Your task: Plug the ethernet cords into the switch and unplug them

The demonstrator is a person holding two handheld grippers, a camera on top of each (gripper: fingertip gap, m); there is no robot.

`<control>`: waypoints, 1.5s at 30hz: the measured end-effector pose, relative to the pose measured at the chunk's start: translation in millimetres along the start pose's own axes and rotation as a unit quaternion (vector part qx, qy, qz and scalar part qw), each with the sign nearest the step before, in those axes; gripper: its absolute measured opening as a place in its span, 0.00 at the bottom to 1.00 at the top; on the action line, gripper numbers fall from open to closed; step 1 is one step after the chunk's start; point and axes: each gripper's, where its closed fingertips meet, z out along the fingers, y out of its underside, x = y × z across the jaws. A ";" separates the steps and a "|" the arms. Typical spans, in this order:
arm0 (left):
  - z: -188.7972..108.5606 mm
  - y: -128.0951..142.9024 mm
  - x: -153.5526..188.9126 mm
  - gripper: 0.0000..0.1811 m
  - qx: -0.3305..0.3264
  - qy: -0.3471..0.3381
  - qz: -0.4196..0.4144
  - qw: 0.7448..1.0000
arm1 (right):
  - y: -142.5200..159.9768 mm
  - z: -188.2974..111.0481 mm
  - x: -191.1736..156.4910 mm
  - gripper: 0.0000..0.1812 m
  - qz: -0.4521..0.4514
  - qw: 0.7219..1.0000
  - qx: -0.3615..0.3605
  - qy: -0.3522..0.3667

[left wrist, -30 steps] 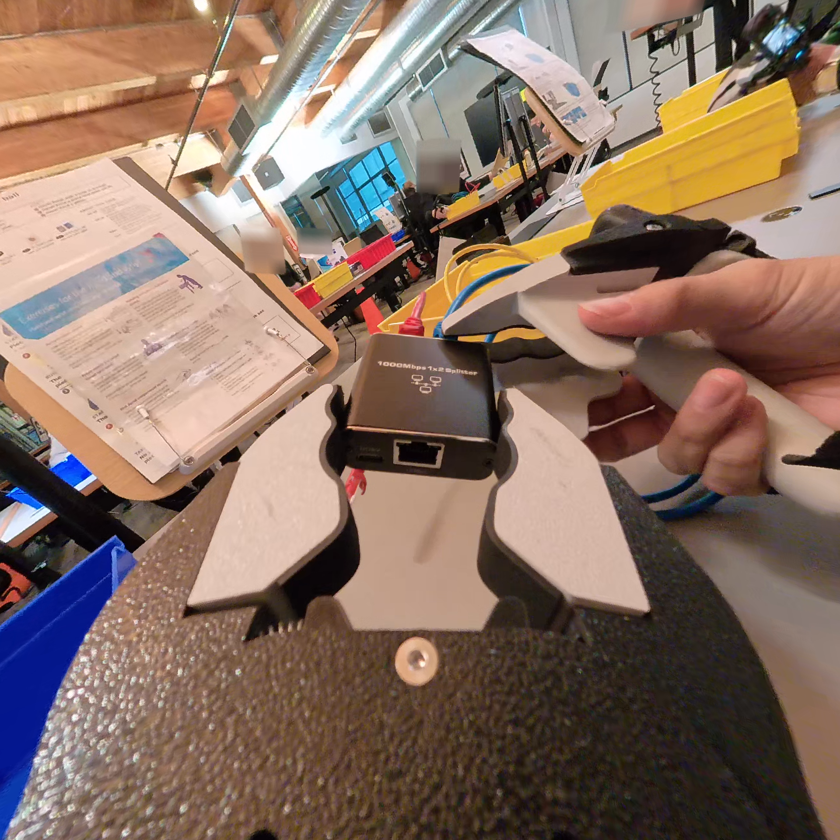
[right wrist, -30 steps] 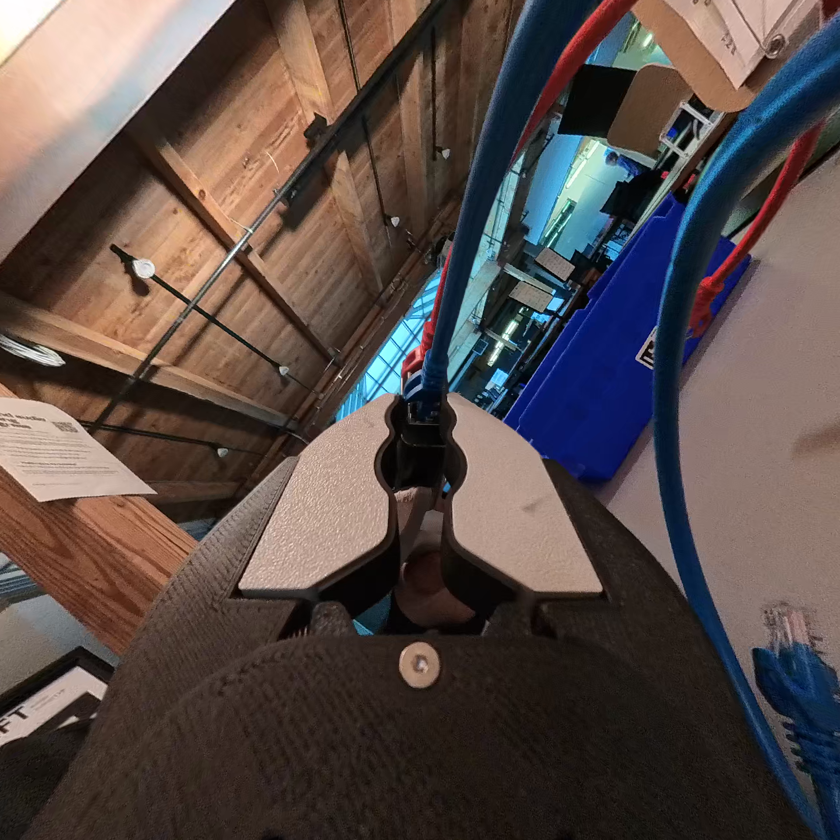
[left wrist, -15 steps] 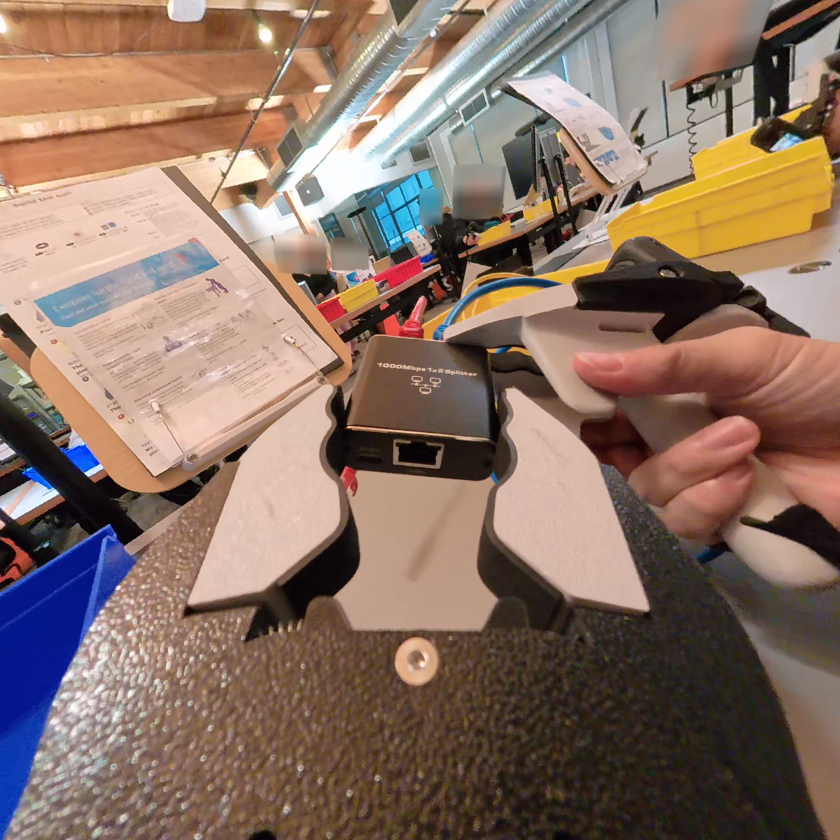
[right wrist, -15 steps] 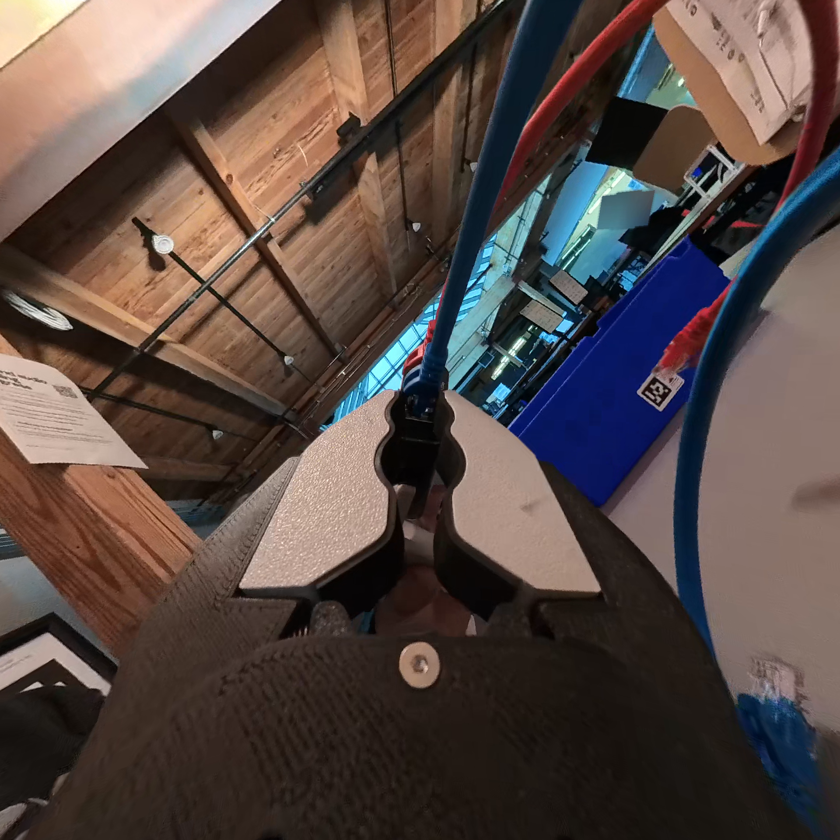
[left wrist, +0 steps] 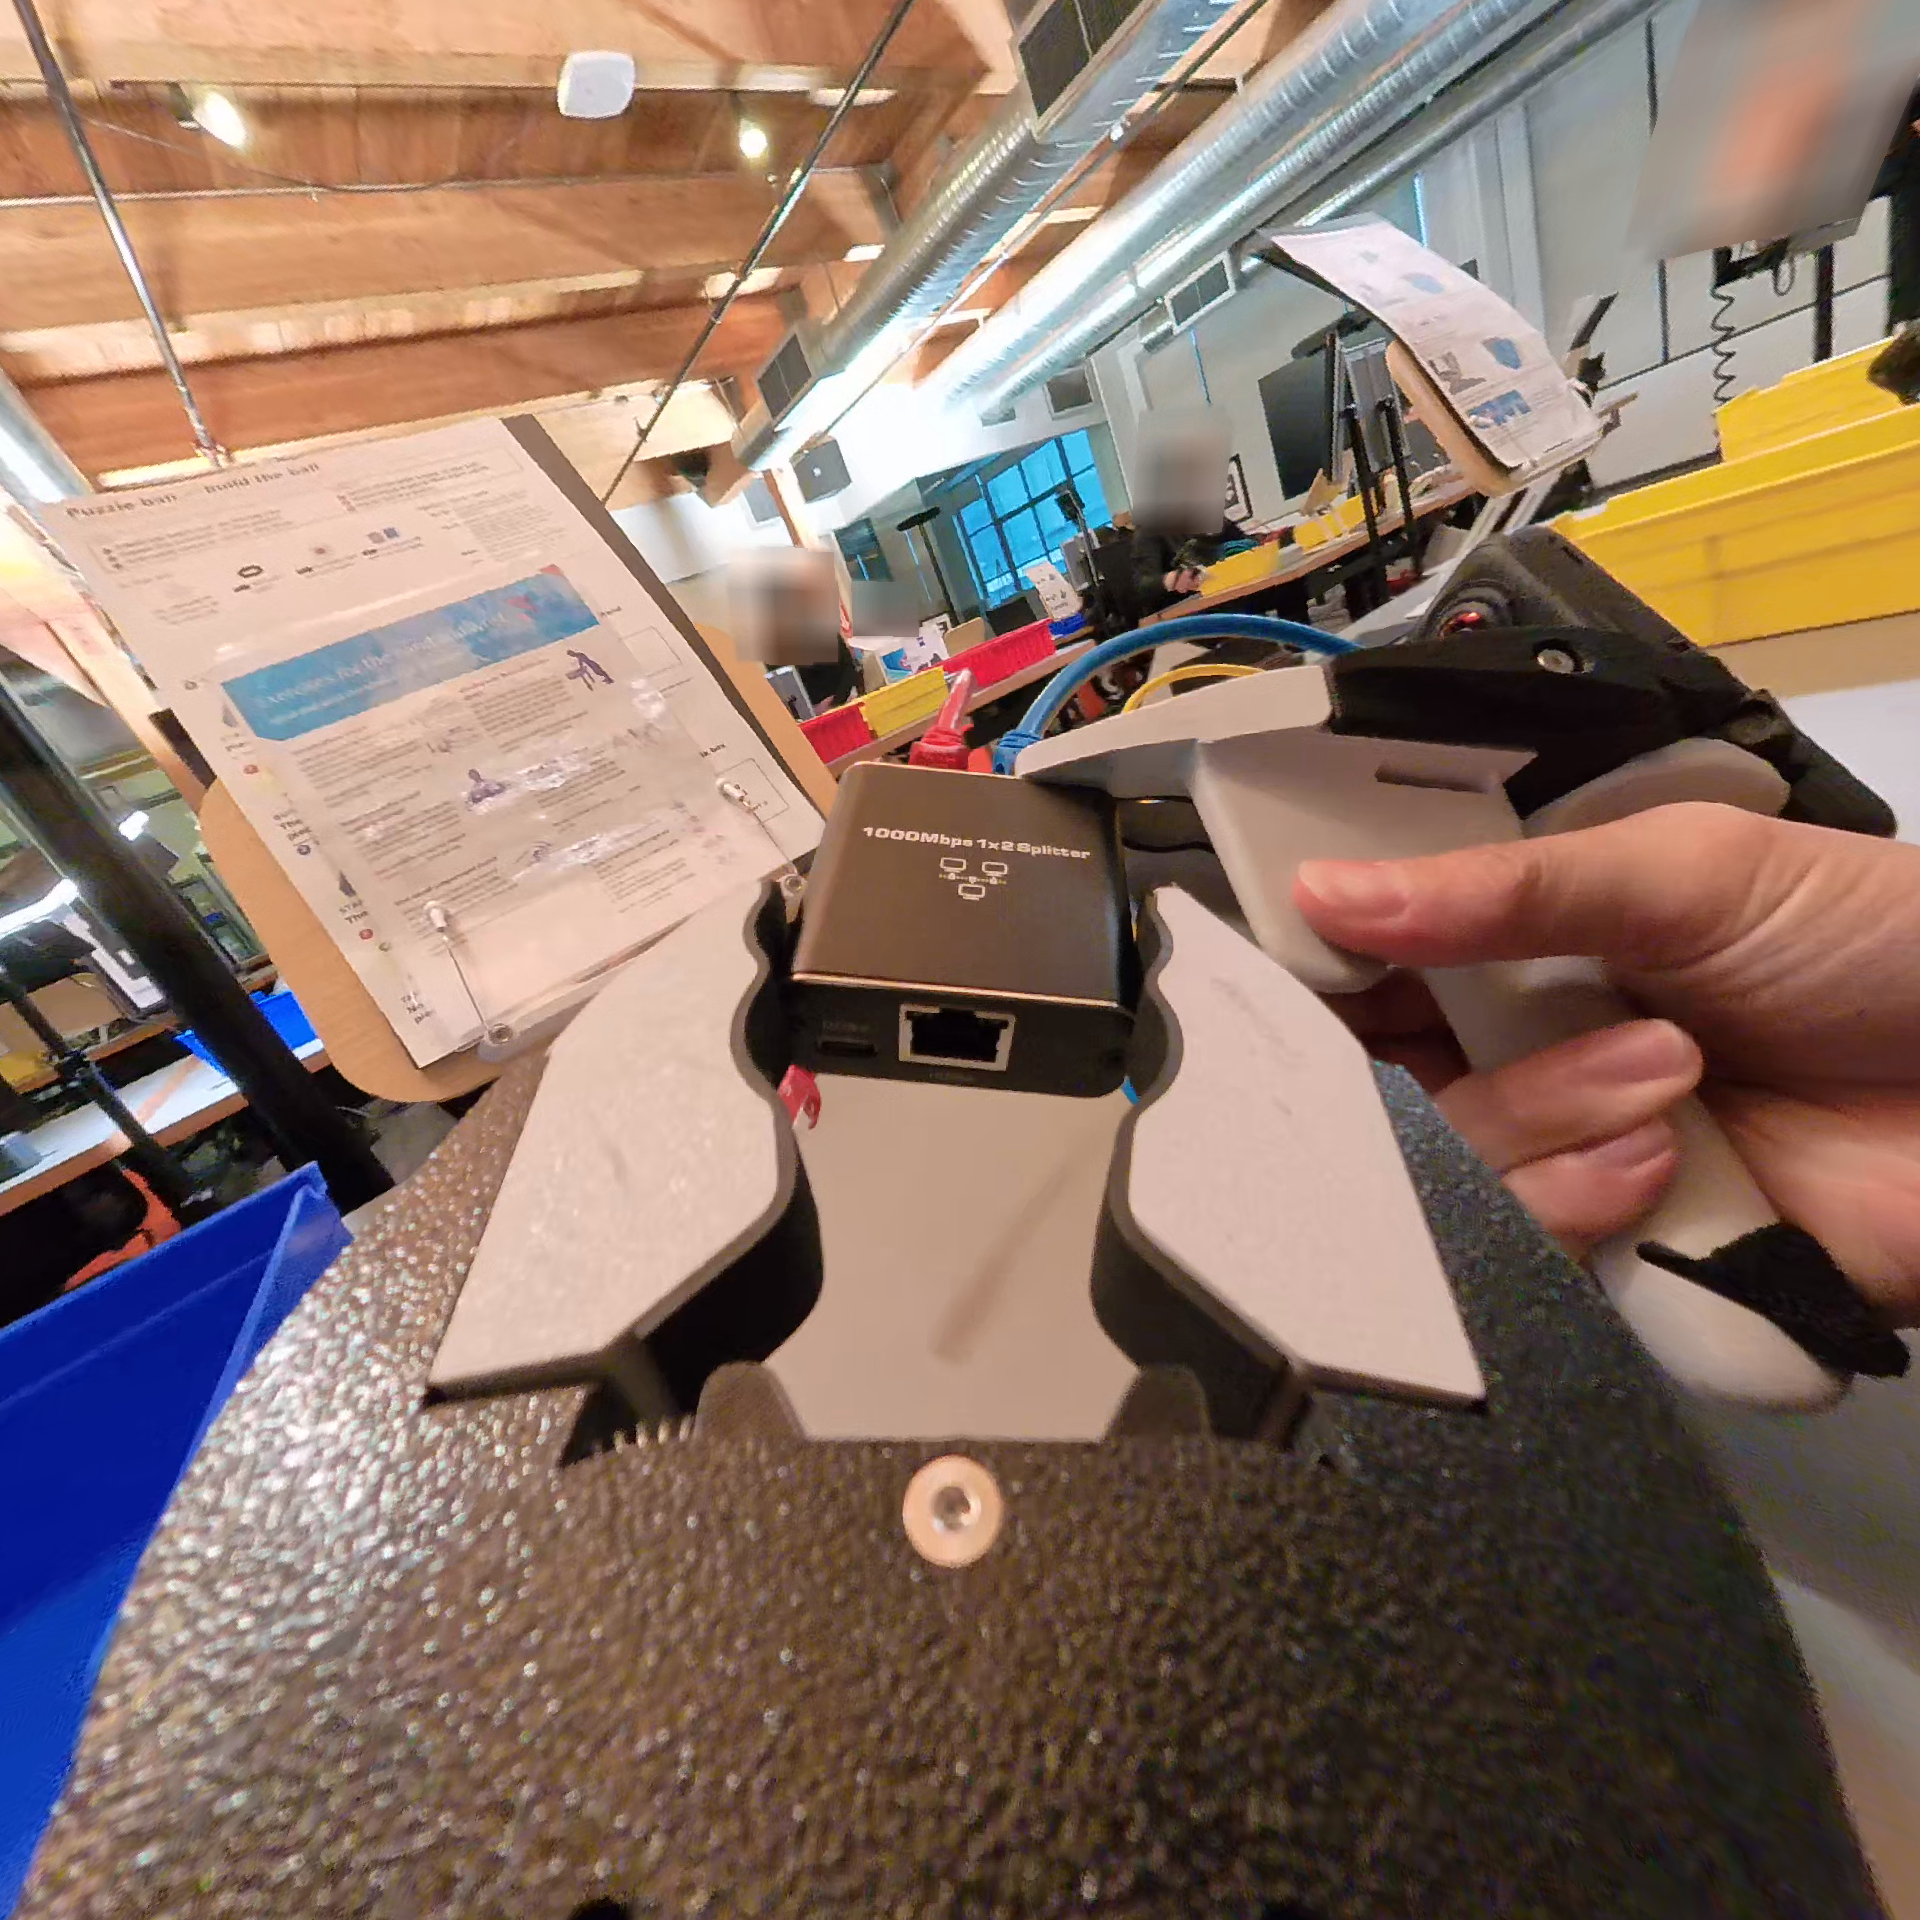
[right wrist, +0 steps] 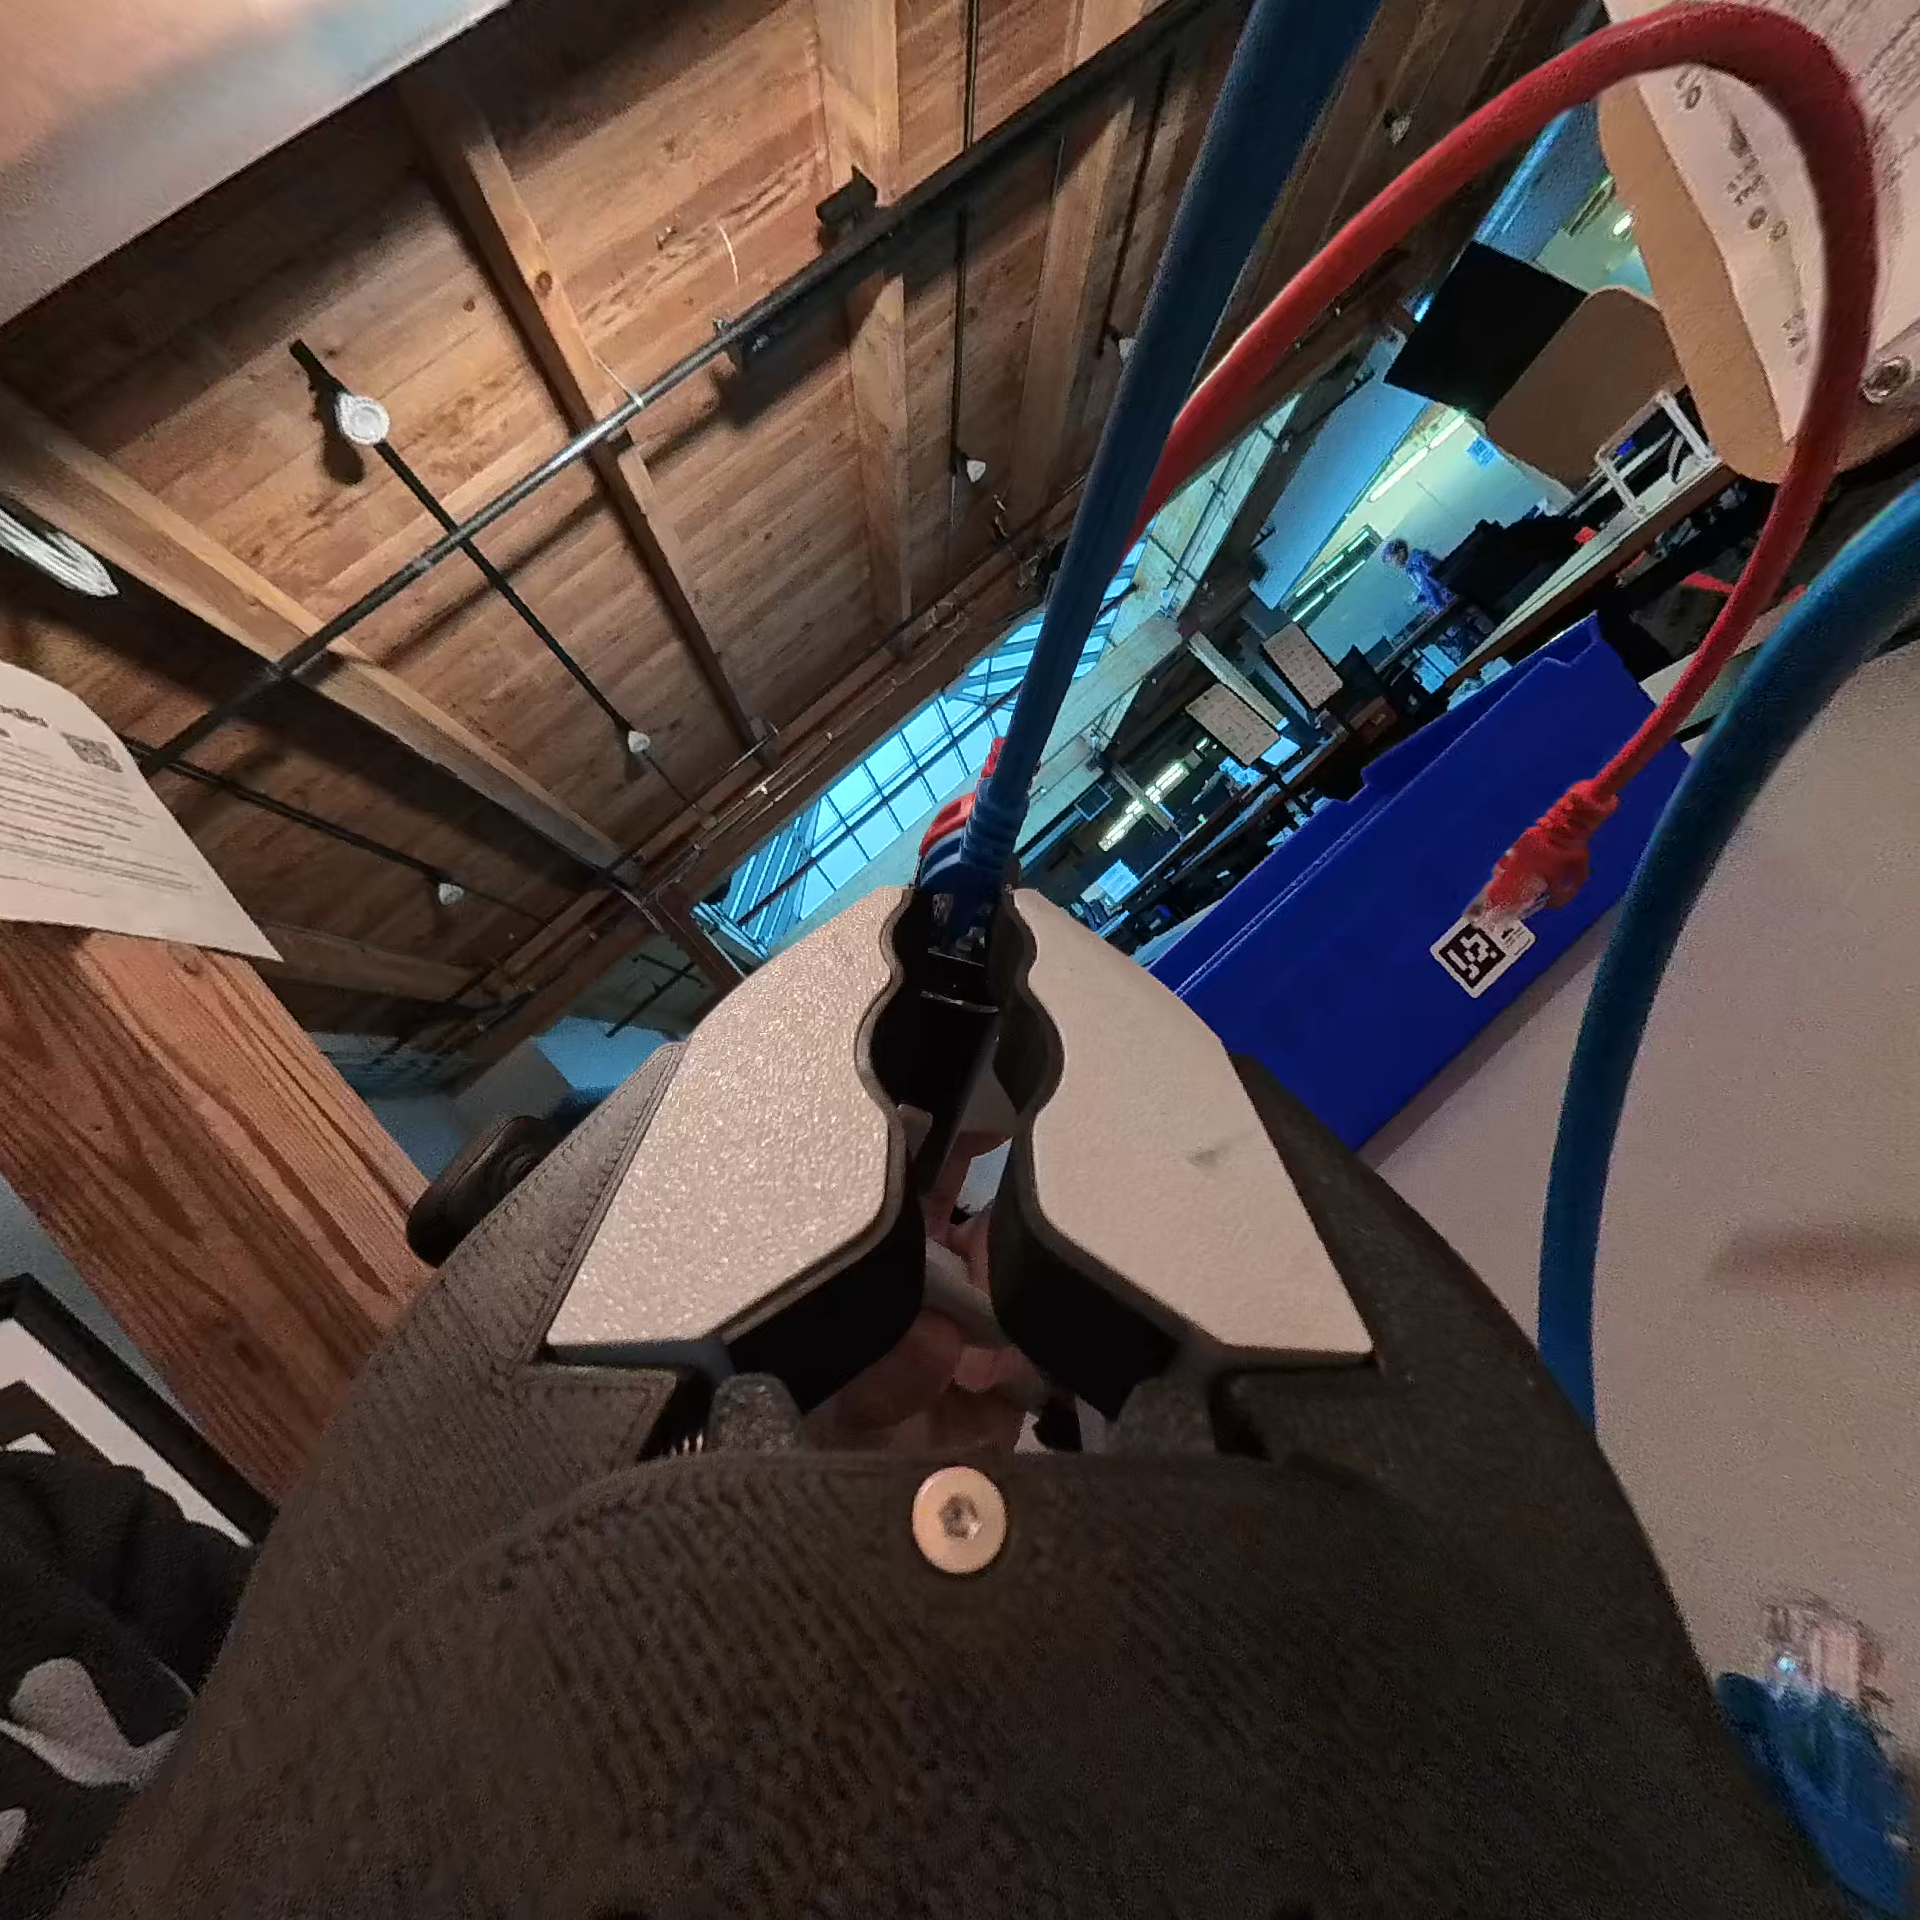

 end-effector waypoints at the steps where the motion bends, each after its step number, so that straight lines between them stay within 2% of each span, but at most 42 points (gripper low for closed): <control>1: 0.0 1.1 0.5 0.35 0.002 -0.001 -0.012 1.000 | 0.6 -0.1 0.9 0.07 -0.009 1.000 -0.004 0.002; 3: 0.4 3.3 1.4 0.35 0.003 -0.003 -0.016 1.000 | 1.2 -1.2 2.7 0.08 -0.012 1.000 -0.010 0.000; 6: 0.2 1.6 0.8 0.35 -0.004 -0.024 0.053 0.998 | 0.7 -1.5 2.5 0.07 -0.008 1.000 -0.012 -0.008; 9: -0.2 1.1 -0.8 0.35 0.004 -0.009 -0.017 1.000 | -6.2 -1.6 2.1 0.07 -0.016 1.000 0.000 -0.007; 11: -4.0 5.2 -6.7 0.35 0.004 -0.033 0.001 0.999 | -30.3 -7.2 4.9 0.07 -0.004 0.999 0.038 -0.007; 14: -6.7 -2.4 -16.0 0.35 0.016 -0.040 -0.022 0.999 | -32.8 -9.0 -1.2 0.07 -0.093 0.996 -0.013 0.006; 16: -8.9 -8.8 -27.0 0.35 0.018 -0.053 -0.002 0.998 | -39.1 -9.3 -16.6 0.07 -0.109 0.994 -0.029 -0.004; 20: -16.5 -11.8 -50.8 0.35 0.015 -0.079 0.014 0.997 | -51.3 -17.8 -50.3 0.07 -0.159 0.980 -0.111 -0.038; 24: -22.4 -8.3 -64.2 0.35 0.010 -0.089 0.006 0.996 | -81.3 -38.6 -64.6 0.07 -0.177 0.966 -0.184 -0.038; 26: -21.7 -7.4 -65.4 0.35 0.009 -0.086 0.004 0.996 | -89.5 -51.0 -68.0 0.07 -0.155 0.956 -0.243 -0.057; 29: -18.9 -6.6 -62.5 0.35 0.007 -0.077 0.006 0.997 | -109.2 -65.4 -48.6 0.07 -0.142 0.944 -0.295 -0.036; 30: -18.1 -6.3 -61.5 0.35 0.006 -0.075 0.007 0.997 | -122.2 -67.5 -33.0 0.07 -0.155 0.945 -0.289 0.004; 32: -17.3 -5.3 -60.3 0.35 0.005 -0.072 0.006 0.997 | -133.4 -74.4 -23.6 0.07 -0.146 0.940 -0.309 -0.001; 36: -17.3 -4.0 -61.5 0.35 0.004 -0.070 -0.001 0.998 | -147.6 -83.2 18.8 0.07 -0.097 0.943 -0.319 0.020; 38: -17.7 -3.7 -61.1 0.35 0.003 -0.066 -0.001 0.998 | -153.1 -87.8 58.6 0.07 -0.054 0.950 -0.298 0.079; 39: -18.4 -3.7 -61.7 0.35 0.002 -0.068 0.000 0.998 | -148.3 -95.1 76.7 0.08 -0.029 0.945 -0.312 0.099; 41: -19.4 -4.5 -62.5 0.35 0.001 -0.067 0.004 0.998 | -145.7 -110.1 120.0 0.08 0.045 0.933 -0.300 0.195; 45: -21.3 -4.7 -66.1 0.35 0.003 -0.069 0.000 0.998 | -147.9 -122.9 145.6 0.09 0.096 0.929 -0.260 0.245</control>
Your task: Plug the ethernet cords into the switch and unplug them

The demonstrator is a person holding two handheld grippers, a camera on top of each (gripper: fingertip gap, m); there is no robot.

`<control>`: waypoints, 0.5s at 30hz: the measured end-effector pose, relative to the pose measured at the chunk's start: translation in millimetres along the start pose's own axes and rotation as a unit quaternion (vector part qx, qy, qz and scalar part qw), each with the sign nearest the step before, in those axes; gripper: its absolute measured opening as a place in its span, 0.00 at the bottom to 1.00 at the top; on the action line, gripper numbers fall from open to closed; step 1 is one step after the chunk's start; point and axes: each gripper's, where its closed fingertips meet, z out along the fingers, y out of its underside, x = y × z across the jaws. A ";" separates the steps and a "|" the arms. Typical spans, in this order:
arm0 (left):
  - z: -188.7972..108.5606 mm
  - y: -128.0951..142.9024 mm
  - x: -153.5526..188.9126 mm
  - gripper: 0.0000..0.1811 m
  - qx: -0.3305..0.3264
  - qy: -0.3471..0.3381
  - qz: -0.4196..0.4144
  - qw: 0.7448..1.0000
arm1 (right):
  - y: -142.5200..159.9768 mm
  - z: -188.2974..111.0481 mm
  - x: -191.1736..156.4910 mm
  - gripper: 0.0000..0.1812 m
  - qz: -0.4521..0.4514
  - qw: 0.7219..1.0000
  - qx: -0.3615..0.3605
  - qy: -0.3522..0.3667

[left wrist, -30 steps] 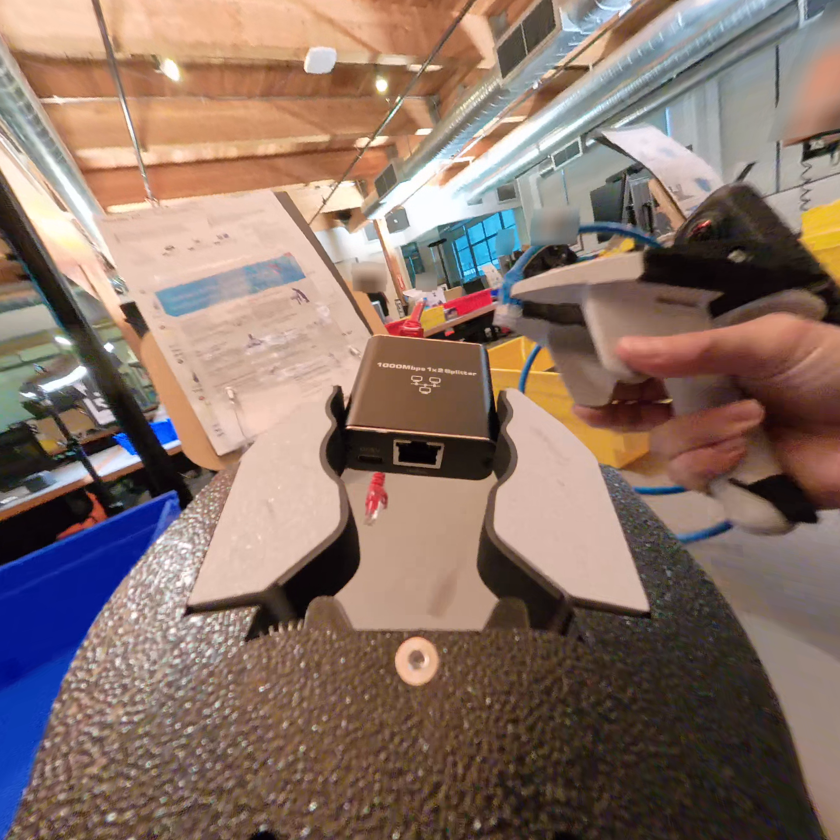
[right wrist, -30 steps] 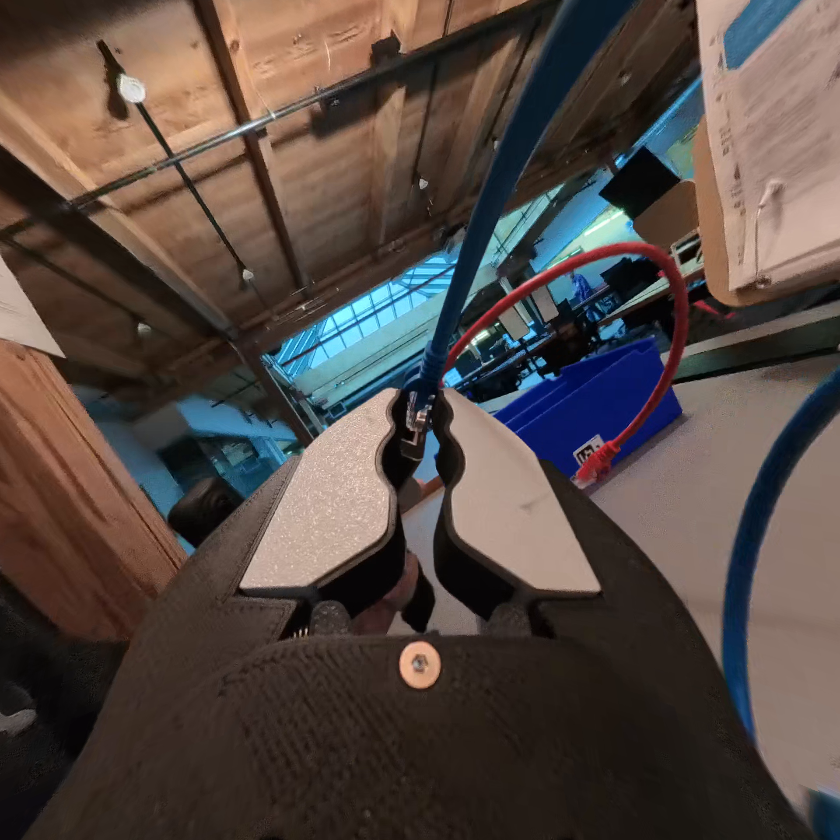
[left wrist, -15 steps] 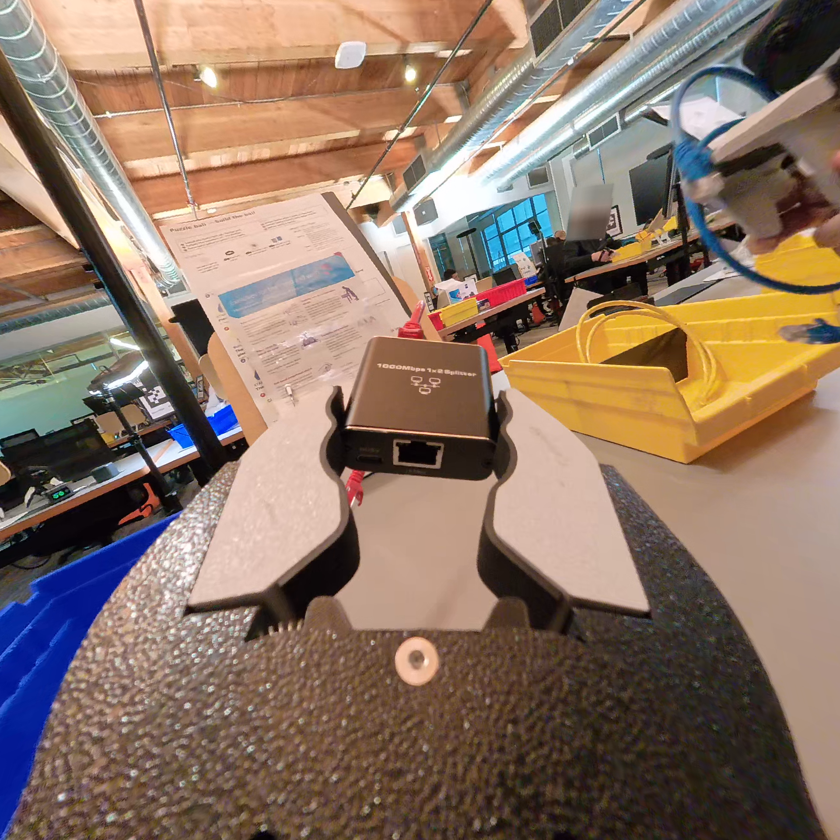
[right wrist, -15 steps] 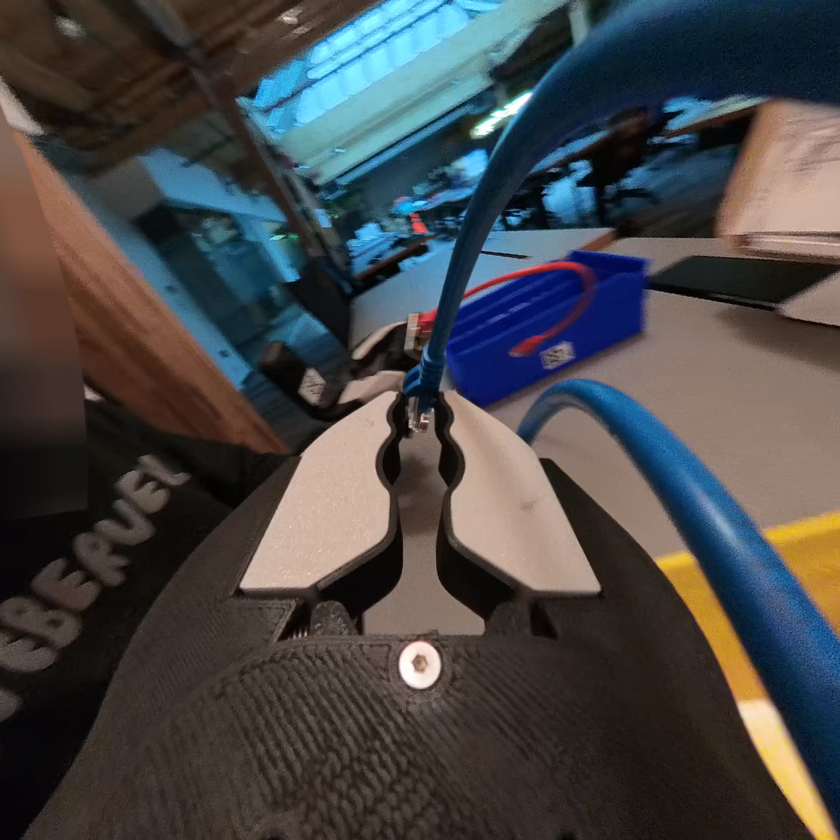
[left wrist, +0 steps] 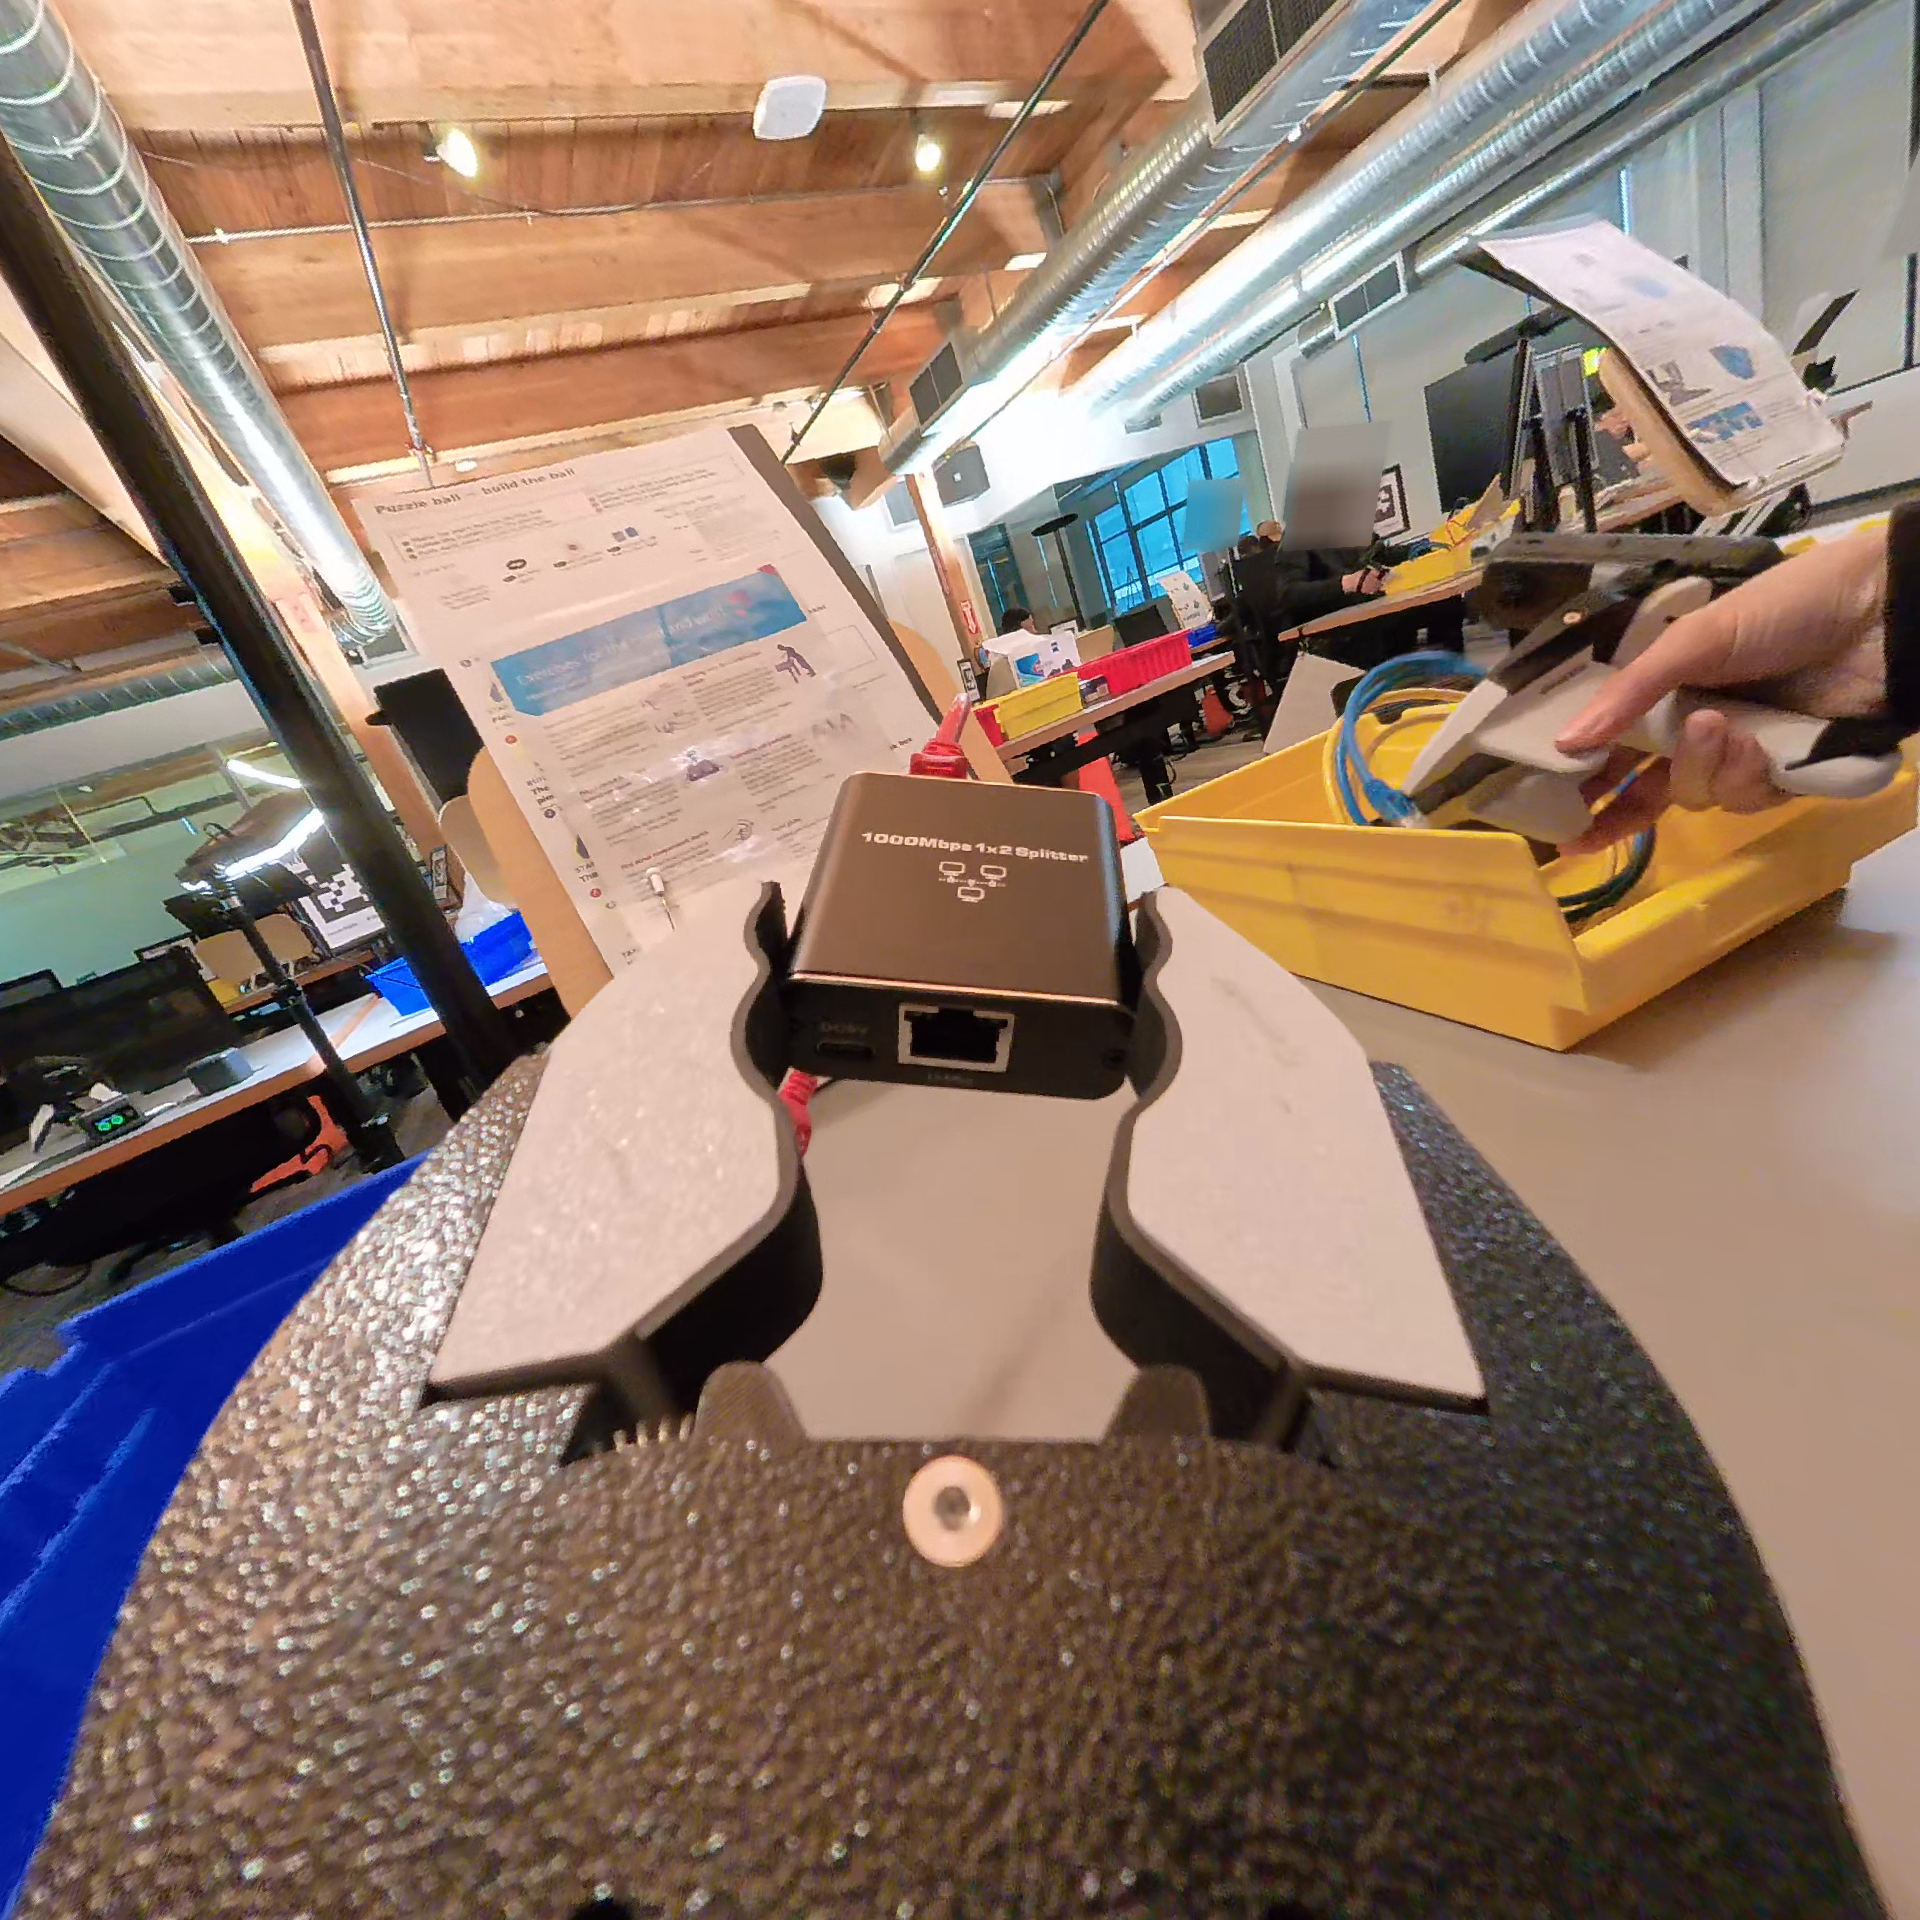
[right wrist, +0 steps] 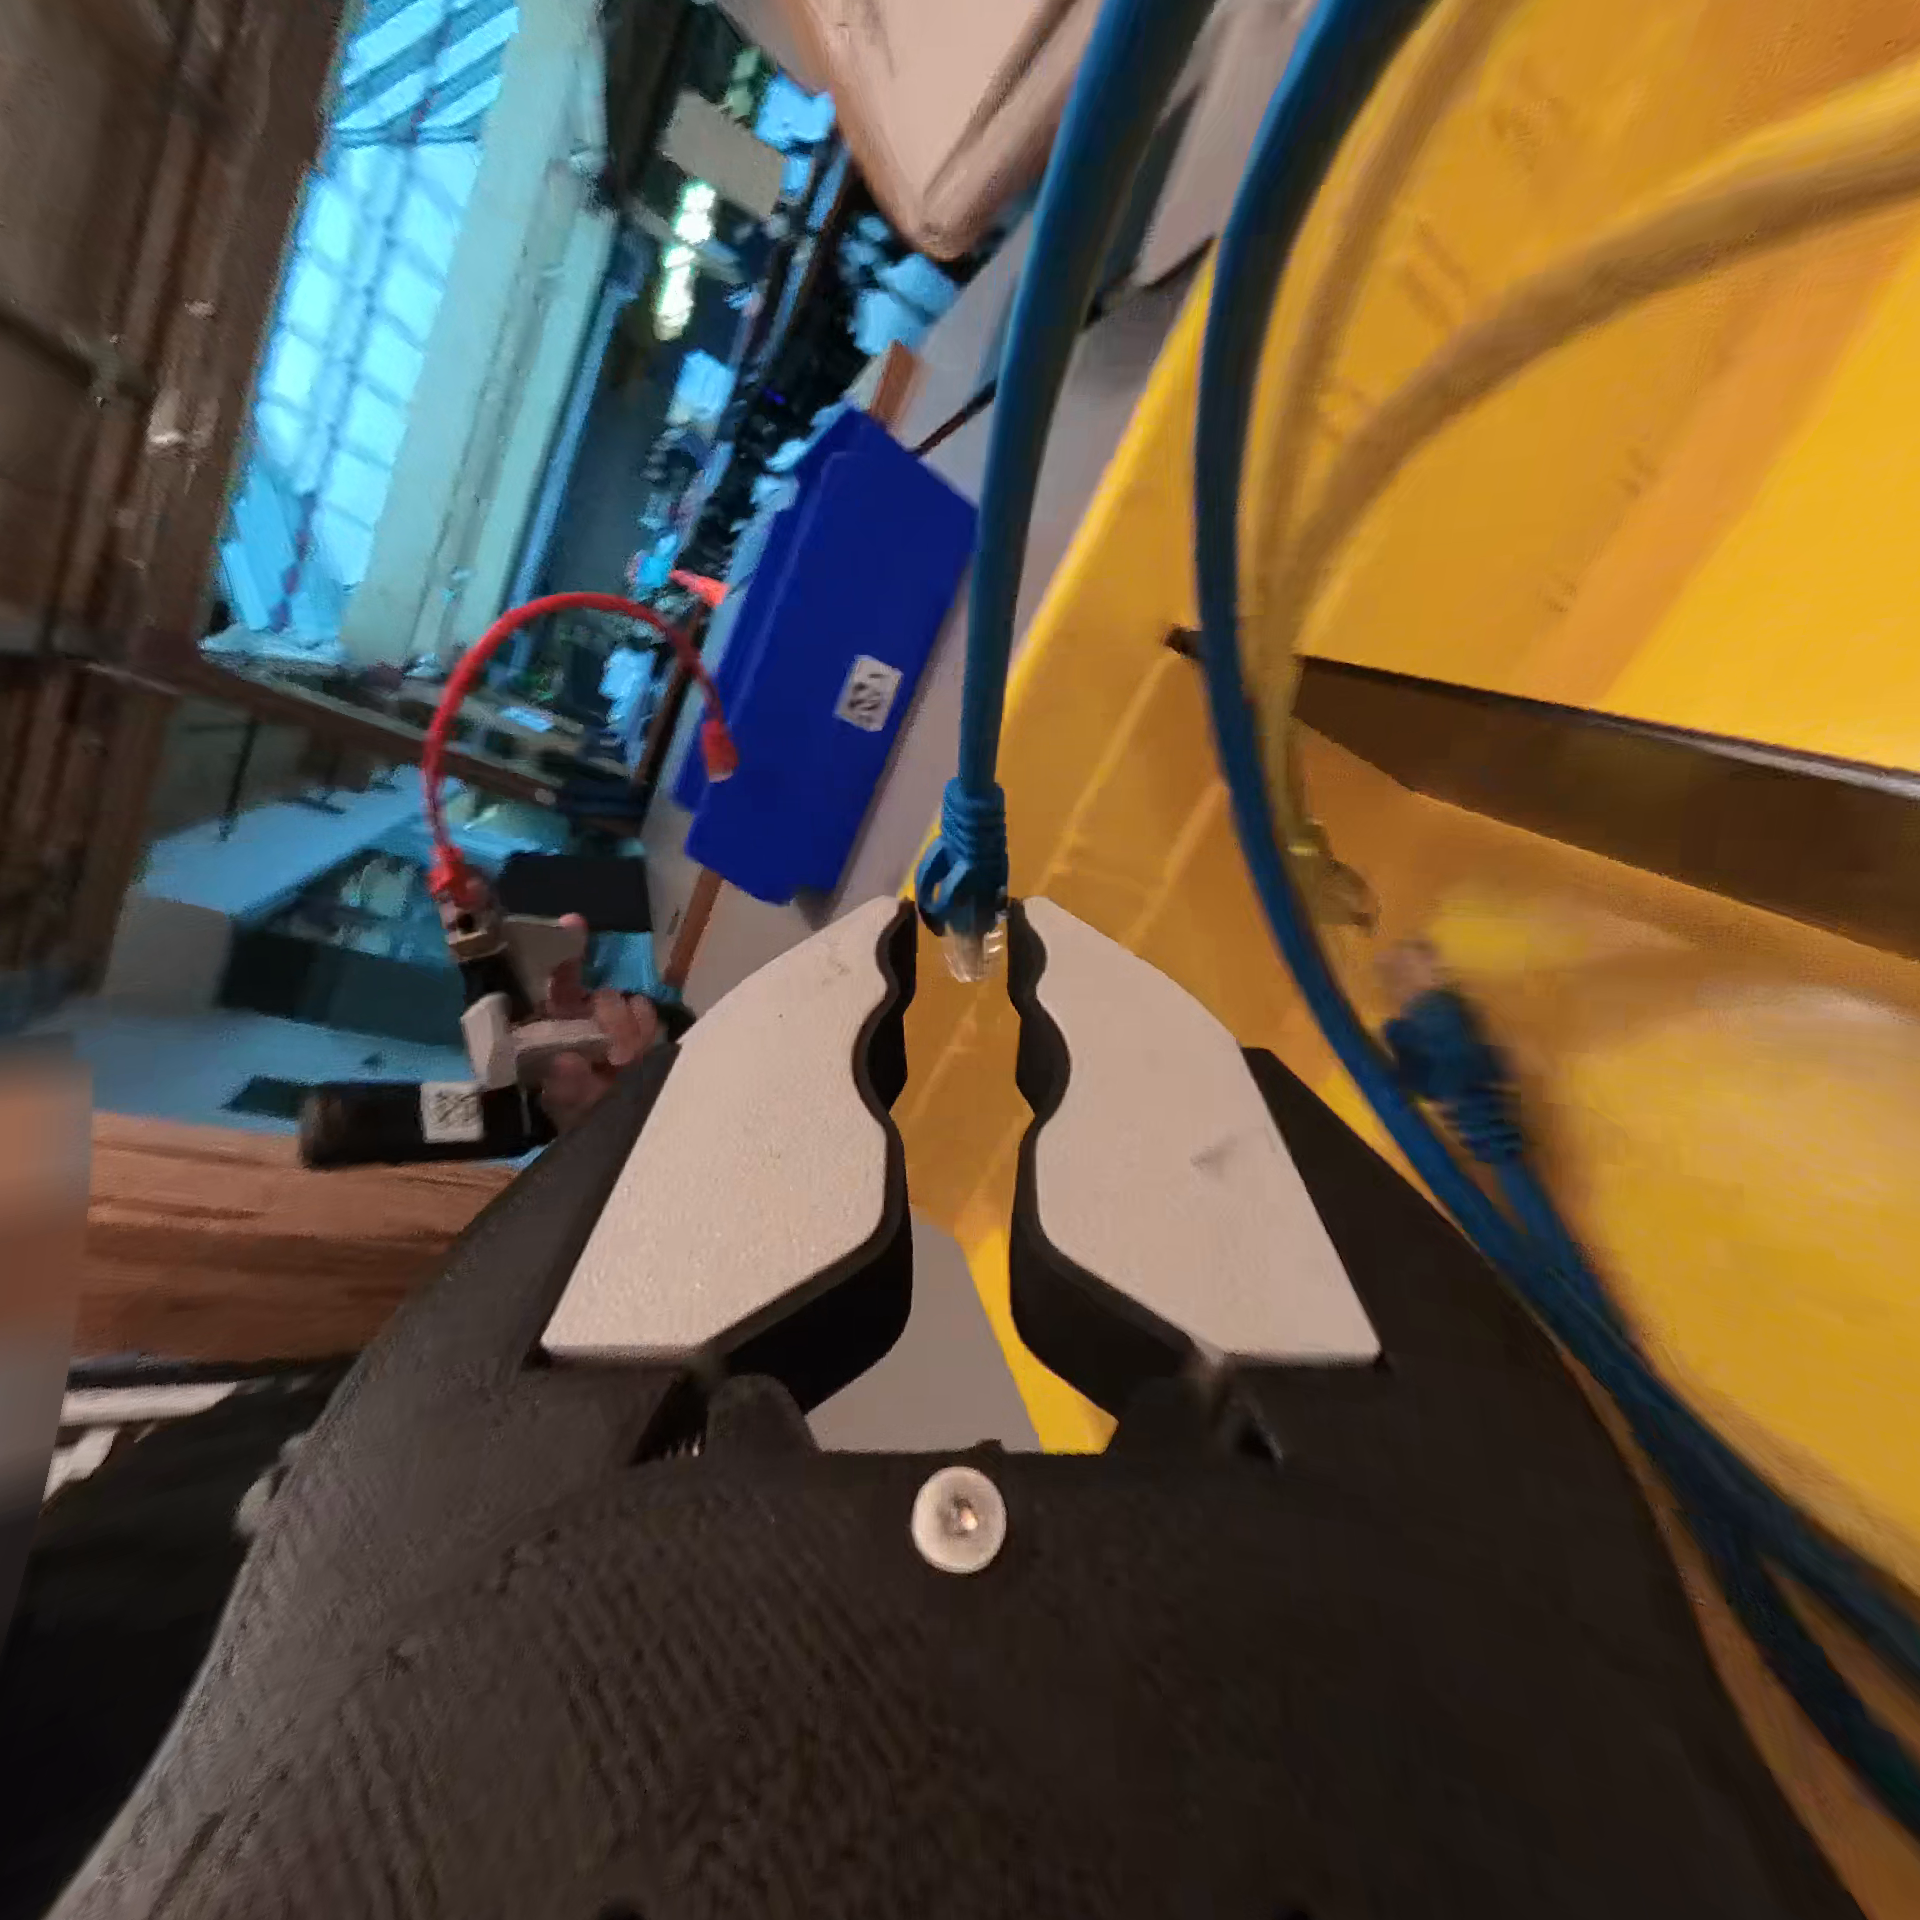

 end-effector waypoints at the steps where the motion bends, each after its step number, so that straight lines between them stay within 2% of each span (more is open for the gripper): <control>1: -0.3 0.6 -0.9 0.35 0.000 -0.001 -0.001 1.000 | -0.4 -1.9 9.2 0.14 0.000 0.999 0.006 0.031; 2: -0.3 1.4 -1.1 0.35 0.000 0.000 -0.003 1.000 | 0.6 -4.9 18.7 0.22 -0.006 0.998 0.006 0.067; 5: 0.0 3.3 -0.8 0.35 -0.002 0.002 -0.005 1.000 | 10.7 -16.7 31.7 0.35 -0.045 0.990 -0.014 0.132; 8: 0.2 2.9 0.2 0.35 0.000 0.004 -0.005 1.000 | 15.7 -29.3 23.4 0.40 -0.077 0.985 0.001 0.153; 10: 0.7 3.0 2.0 0.35 0.000 0.008 -0.006 1.000 | 12.8 -37.2 7.4 0.41 -0.111 0.979 0.040 0.168; 12: 1.8 3.1 7.5 0.35 0.003 0.020 -0.008 1.000 | 17.0 -32.4 -28.8 0.40 -0.148 0.976 0.078 0.136; 15: 4.5 4.1 23.8 0.35 0.007 0.058 0.001 0.998 | 47.9 4.1 -93.2 0.35 -0.173 0.980 0.096 0.025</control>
